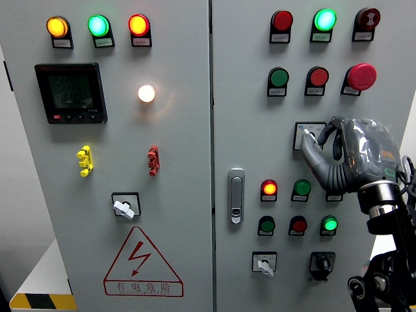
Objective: Rotate and turn off gray switch
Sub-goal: 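Pinch the white knob with the right fingers and twist it upright, then open the right fingers and pull the hand back from the switch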
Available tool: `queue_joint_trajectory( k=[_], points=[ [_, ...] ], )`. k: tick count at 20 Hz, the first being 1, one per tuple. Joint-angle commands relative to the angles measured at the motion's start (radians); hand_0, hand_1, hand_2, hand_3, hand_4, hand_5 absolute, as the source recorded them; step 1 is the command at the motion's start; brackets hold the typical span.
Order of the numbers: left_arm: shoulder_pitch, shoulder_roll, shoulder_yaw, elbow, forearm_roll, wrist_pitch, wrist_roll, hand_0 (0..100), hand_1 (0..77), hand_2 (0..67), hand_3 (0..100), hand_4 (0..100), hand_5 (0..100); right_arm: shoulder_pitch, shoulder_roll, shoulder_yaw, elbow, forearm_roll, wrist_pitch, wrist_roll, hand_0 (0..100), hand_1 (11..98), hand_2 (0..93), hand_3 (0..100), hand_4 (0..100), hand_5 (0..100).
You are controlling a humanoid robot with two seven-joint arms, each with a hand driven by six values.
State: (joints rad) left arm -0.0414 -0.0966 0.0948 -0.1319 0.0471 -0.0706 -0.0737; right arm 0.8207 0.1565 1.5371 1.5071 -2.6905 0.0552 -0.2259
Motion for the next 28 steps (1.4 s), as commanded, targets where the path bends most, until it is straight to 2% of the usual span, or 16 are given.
queue_joint_trajectory(
  k=[1,9,16,17,18,21,22,24,25,27,28],
  points=[
    [0.0,0.0,0.0,0.0,0.0,0.0,0.0,88,0.0,13.3,19,8,11,0.0,0.0,-0.002,-0.001,0.0,0.0,-0.004,64,35.2,69.1,97,100,100],
    [0.0,0.0,0.0,0.0,-0.001,0.0,0.0,89,0.0,13.3,19,8,11,0.0,0.0,-0.006,-0.001,-0.002,0.0,-0.012,74,35.7,70.1,96,100,100],
    [0.0,0.001,0.0,0.0,-0.001,0.0,0.0,88,0.0,13.3,19,8,11,0.002,0.0,-0.006,0.002,0.0,-0.001,-0.015,78,35.0,70.8,96,100,100],
    [0.0,0.0,0.0,0.0,-0.001,0.0,0.0,89,0.0,13.3,19,8,11,0.0,0.0015,-0.005,0.004,0.0,-0.001,-0.015,78,34.9,70.7,97,100,100],
    [0.0,0.0,0.0,0.0,0.0,0.0,0.0,89,0.0,13.3,19,8,11,0.0,0.003,-0.003,0.005,0.0,-0.003,-0.015,81,32.0,66.4,97,100,100],
    [0.0,0.0,0.0,0.0,-0.001,0.0,0.0,89,0.0,13.3,19,8,11,-0.009,0.0046,-0.003,0.011,0.005,-0.023,-0.009,84,29.0,63.3,95,100,100],
    [0.0,0.0,0.0,0.0,-0.001,0.0,0.0,89,0.0,13.3,19,8,11,-0.011,0.0061,-0.002,0.011,0.005,-0.034,-0.006,85,26.8,62.2,90,100,100],
    [0.0,0.0,0.0,0.0,-0.001,0.0,0.0,89,0.0,13.3,19,8,11,-0.015,0.0046,0.003,0.022,0.006,-0.043,-0.003,83,24.9,59.6,91,93,100],
    [0.0,0.0,0.0,0.0,-0.001,0.0,0.0,88,0.0,13.3,19,8,11,-0.024,0.0046,0.005,0.037,0.008,-0.043,-0.001,73,23.6,59.0,92,83,100],
    [0.0,0.0,0.0,0.0,0.0,0.0,0.0,88,0.0,13.4,19,8,11,-0.044,0.0046,0.008,0.07,0.009,-0.043,0.002,42,25.5,58.0,92,80,100],
    [0.0,0.0,0.0,0.0,0.0,0.0,0.0,88,0.0,13.4,19,8,11,-0.057,0.0046,0.011,0.086,0.012,-0.043,0.003,11,27.7,57.2,91,79,100]
  ],
)
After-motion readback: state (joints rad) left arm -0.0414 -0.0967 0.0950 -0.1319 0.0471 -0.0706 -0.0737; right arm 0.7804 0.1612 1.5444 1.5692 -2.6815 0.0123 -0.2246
